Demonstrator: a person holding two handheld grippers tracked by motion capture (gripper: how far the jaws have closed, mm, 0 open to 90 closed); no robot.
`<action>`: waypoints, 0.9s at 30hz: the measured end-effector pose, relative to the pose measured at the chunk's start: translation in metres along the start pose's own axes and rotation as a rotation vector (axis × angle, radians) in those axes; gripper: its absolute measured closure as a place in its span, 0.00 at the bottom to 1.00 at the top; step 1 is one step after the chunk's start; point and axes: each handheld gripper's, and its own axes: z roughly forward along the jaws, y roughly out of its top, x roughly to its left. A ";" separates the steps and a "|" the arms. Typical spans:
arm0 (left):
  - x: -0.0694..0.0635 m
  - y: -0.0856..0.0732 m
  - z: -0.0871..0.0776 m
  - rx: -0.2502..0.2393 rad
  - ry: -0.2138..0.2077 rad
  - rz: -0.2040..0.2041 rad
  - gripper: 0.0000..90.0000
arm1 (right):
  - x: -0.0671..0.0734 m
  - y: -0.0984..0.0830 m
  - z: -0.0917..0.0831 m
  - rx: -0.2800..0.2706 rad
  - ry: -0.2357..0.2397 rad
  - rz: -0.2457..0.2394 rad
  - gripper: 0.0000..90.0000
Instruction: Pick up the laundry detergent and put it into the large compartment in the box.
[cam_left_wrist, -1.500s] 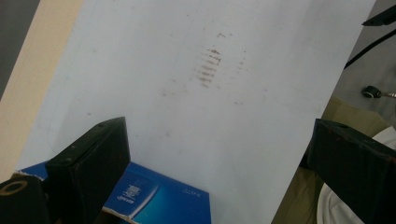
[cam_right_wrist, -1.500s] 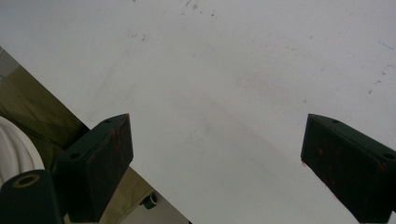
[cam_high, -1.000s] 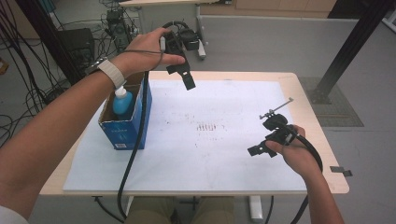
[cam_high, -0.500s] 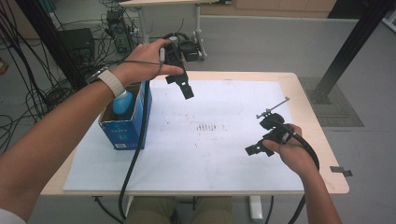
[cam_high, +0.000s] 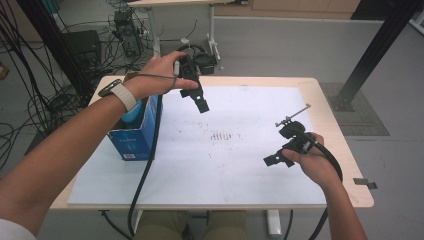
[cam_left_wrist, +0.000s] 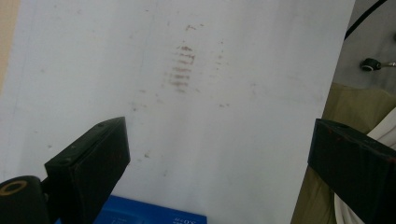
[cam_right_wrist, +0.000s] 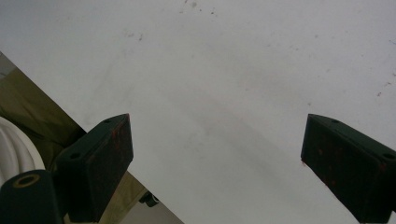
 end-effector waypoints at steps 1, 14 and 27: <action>-0.001 0.001 0.000 0.009 0.004 0.005 0.07 | 0.000 0.000 0.000 -0.001 0.001 0.001 0.10; 0.000 -0.004 -0.002 0.004 0.011 -0.015 0.07 | 0.002 0.009 -0.002 -0.008 0.002 -0.017 0.10; -0.002 -0.002 0.002 0.009 0.011 -0.011 0.07 | 0.003 0.007 0.000 -0.010 0.005 -0.015 0.10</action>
